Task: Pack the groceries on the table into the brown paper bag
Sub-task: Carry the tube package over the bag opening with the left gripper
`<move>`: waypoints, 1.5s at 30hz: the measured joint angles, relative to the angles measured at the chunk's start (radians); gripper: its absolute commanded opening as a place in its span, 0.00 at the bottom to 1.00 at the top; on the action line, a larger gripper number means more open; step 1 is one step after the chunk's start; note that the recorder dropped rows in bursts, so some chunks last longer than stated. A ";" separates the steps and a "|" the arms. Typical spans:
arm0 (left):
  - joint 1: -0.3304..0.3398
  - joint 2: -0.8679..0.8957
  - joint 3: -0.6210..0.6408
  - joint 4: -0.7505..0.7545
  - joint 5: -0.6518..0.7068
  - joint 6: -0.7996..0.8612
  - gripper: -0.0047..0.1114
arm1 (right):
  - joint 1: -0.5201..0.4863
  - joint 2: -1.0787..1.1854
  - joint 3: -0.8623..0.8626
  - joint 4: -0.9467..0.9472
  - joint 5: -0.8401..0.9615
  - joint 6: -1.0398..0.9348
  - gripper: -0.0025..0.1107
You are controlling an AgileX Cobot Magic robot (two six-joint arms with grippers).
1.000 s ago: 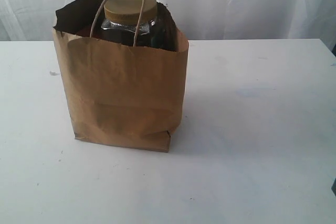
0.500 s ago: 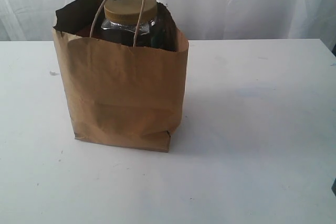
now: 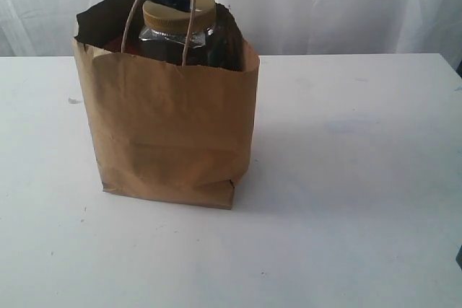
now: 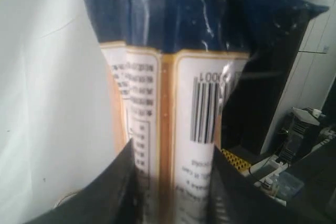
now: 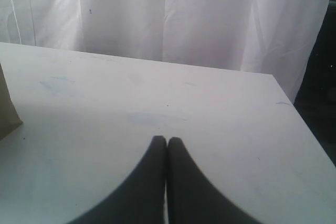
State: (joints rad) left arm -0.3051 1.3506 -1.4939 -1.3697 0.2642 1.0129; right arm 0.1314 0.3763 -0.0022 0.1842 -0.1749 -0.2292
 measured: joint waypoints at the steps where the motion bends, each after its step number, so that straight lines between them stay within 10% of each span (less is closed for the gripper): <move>1: -0.015 0.000 0.000 0.000 -0.023 -0.002 0.04 | 0.000 0.000 0.000 0.000 0.000 0.000 0.02; 19: -0.336 -0.028 0.131 -0.007 -0.546 0.081 0.04 | 0.000 0.000 0.000 0.000 0.000 0.000 0.02; 45: -0.380 -0.059 0.138 0.031 -0.464 0.191 0.04 | 0.000 0.000 0.000 0.000 0.000 0.000 0.02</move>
State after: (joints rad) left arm -0.6850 1.2919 -1.3563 -1.3392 -0.1995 1.2044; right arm 0.1314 0.3763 -0.0022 0.1842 -0.1749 -0.2292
